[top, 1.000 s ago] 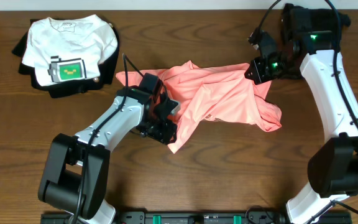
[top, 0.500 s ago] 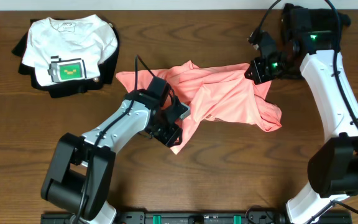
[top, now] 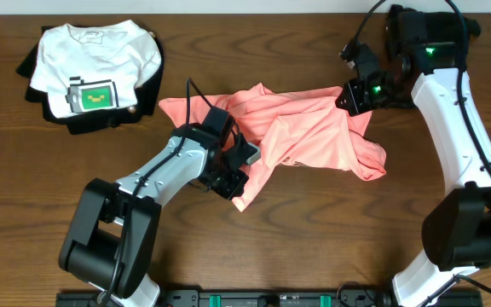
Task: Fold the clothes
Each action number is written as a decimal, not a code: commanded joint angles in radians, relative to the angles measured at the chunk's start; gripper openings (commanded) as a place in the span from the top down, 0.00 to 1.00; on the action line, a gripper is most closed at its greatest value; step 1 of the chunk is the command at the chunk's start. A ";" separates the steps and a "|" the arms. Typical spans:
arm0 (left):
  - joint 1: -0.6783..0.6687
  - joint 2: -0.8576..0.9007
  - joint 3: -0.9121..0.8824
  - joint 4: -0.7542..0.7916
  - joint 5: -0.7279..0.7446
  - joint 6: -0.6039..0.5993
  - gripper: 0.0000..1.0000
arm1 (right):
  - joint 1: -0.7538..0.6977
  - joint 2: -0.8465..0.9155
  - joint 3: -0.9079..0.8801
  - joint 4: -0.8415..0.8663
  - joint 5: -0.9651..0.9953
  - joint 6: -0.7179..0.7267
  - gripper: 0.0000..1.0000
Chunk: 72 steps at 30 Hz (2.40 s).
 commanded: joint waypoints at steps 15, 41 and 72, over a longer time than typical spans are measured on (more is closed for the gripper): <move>0.170 -0.253 0.350 -0.075 -0.235 -0.181 0.94 | -0.087 -0.002 0.294 -0.076 0.023 -0.010 0.99; 0.231 -0.695 0.589 0.160 -0.459 -0.142 0.94 | -0.140 -0.045 0.884 -0.337 0.114 -0.076 0.99; 0.202 -0.454 0.586 -0.071 0.055 -0.168 0.94 | -0.102 -0.071 0.895 -0.231 0.122 0.057 0.99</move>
